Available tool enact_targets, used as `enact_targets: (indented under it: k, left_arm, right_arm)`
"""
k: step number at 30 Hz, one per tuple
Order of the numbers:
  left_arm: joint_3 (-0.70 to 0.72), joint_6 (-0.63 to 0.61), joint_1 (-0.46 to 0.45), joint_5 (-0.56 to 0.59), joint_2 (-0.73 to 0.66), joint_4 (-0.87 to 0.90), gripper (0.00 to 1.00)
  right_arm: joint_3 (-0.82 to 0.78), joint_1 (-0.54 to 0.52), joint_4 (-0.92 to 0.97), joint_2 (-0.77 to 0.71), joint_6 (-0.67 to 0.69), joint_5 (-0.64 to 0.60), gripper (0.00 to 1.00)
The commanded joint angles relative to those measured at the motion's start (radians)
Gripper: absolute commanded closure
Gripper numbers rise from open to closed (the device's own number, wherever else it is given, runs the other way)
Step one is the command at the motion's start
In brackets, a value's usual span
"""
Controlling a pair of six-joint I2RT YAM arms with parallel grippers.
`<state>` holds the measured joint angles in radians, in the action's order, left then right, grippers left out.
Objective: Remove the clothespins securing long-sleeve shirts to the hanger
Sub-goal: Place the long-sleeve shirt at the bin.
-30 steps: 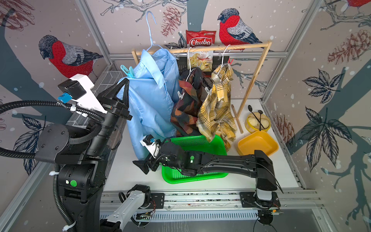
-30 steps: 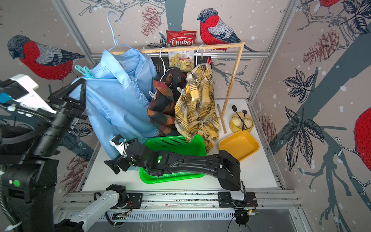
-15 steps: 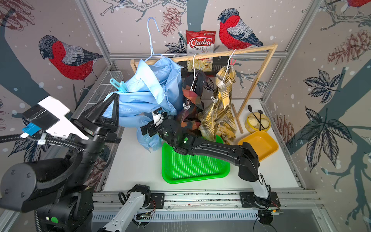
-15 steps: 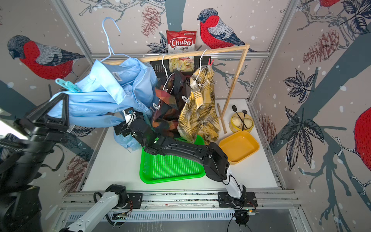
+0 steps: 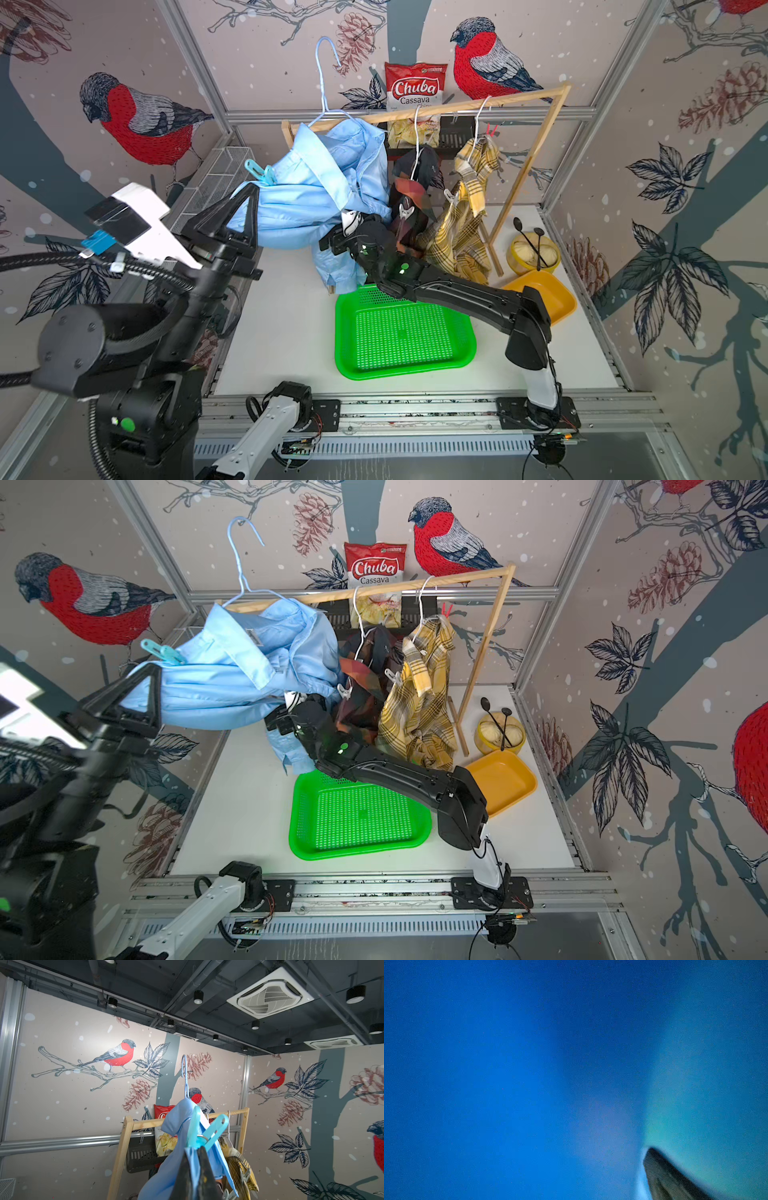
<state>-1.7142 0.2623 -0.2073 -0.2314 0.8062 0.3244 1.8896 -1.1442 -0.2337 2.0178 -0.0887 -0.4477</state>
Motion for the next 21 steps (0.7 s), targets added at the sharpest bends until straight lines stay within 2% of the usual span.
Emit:
enact_targets:
  k: [1, 7, 14, 21]
  left_arm:
    - [0.013, -0.018, -0.004, 0.042, -0.010, -0.140, 1.00]
    - [0.073, -0.022, -0.004, 0.058, 0.007, -0.146, 1.00]
    - [0.103, -0.023, -0.004, 0.088, -0.066, -0.089, 1.00]
    - [0.023, -0.009, -0.004, 0.064, -0.123, 0.009, 1.00]
  right_arm:
    - [-0.028, 0.006, -0.004, -0.018, -0.027, 0.067, 0.00]
    - [-0.004, 0.024, 0.008, 0.043, -0.062, 0.100, 0.00]
    - [-0.011, 0.028, 0.001, 0.056, -0.080, 0.112, 0.00]
    - [0.061, 0.012, 0.032, 0.075, -0.066, 0.123, 0.00]
